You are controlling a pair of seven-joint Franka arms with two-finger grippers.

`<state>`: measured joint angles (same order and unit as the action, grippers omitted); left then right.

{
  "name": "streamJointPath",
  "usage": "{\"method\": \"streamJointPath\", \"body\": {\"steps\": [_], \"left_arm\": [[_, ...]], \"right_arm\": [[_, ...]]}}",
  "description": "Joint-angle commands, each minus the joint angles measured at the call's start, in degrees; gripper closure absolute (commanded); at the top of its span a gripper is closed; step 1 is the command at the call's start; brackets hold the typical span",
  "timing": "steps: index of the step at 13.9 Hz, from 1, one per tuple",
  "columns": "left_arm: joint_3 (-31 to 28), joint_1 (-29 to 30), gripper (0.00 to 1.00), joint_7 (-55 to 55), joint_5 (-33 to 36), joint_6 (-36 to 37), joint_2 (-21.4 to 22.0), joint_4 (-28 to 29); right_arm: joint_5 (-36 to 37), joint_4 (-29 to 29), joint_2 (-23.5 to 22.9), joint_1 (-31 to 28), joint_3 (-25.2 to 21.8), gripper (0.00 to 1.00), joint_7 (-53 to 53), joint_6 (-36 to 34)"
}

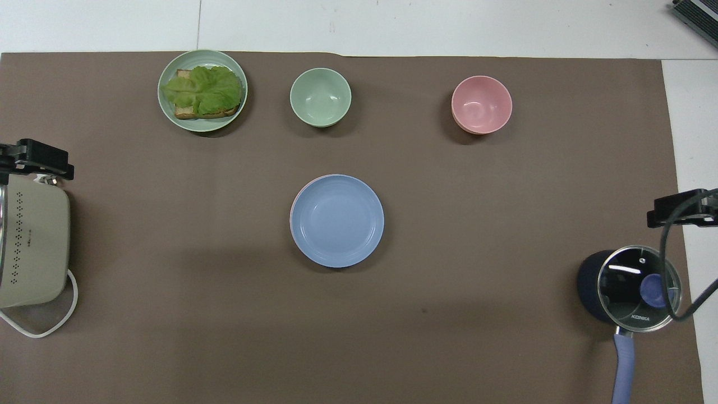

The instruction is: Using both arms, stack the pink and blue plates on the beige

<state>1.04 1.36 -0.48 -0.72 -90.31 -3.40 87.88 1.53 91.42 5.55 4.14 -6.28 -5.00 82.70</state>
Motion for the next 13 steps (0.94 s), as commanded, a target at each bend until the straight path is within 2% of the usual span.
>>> {"method": "streamJointPath", "body": {"steps": [1, 13], "left_arm": [[-0.34, -0.48, 0.0, -0.4, 0.89, 0.75, 0.85, 0.28], [-0.34, -0.48, 0.0, -0.4, 0.89, 0.75, 0.85, 0.28]], "right_arm": [[0.23, 1.48, 1.04, -0.54, 0.13, 0.0, 2.01, 1.59], [-0.56, 1.39, 0.86, -0.54, 0.13, 0.0, 1.92, 2.47]]}}
